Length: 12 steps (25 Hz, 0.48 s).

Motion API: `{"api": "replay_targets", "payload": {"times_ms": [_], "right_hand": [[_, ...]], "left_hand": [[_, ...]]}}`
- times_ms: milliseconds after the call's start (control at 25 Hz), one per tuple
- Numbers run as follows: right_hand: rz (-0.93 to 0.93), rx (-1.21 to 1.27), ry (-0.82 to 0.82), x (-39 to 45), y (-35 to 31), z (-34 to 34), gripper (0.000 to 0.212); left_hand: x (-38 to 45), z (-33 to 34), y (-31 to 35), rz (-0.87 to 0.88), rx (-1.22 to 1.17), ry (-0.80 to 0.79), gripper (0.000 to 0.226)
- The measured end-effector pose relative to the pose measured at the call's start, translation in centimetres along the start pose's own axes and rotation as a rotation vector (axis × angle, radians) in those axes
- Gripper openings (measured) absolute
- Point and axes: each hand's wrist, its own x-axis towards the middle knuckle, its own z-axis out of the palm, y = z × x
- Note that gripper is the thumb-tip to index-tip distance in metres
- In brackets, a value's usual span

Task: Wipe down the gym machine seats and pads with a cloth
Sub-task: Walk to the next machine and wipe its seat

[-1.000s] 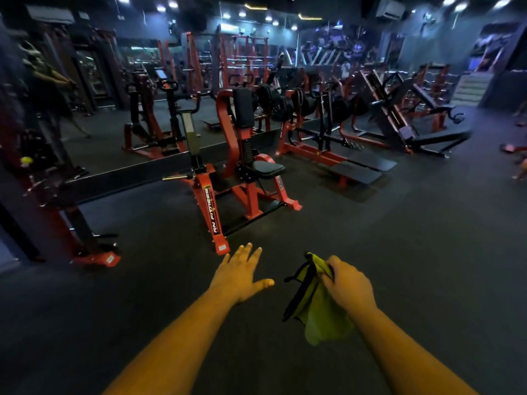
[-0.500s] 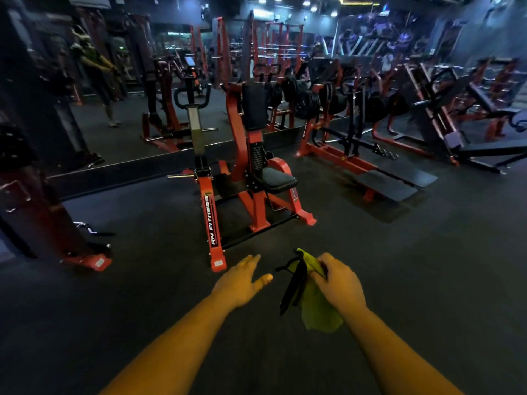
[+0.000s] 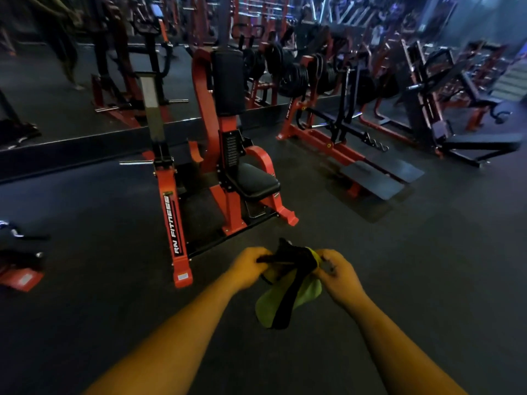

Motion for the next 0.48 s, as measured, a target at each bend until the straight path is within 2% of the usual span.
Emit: {"api": "replay_targets", "payload": {"times_ms": [80, 200, 320, 400, 480], "right_hand": [[0.061, -0.018, -0.040, 3.9, 2.7, -0.6, 0.014], [0.154, -0.059, -0.138, 9.1, 5.2, -1.0, 0.017], [0.201, 0.050, -0.069, 16.2, 7.0, -1.0, 0.018], [0.140, 0.127, -0.077, 21.0, 7.3, -1.0, 0.037], [-0.011, 0.134, -0.174, 25.8, 7.8, -1.0, 0.053]], "left_hand": [[4.4, -1.5, 1.5, 0.007, 0.008, 0.078, 0.026], [10.0, -3.3, 3.3, 0.005, 0.084, 0.067, 0.028], [16.5, -4.1, 4.2, 0.025, 0.095, 0.090, 0.026], [20.5, -4.2, 5.0, 0.053, 0.073, 0.128, 0.023], [23.9, -4.5, 6.0, 0.089, 0.132, 0.121, 0.025]]}}
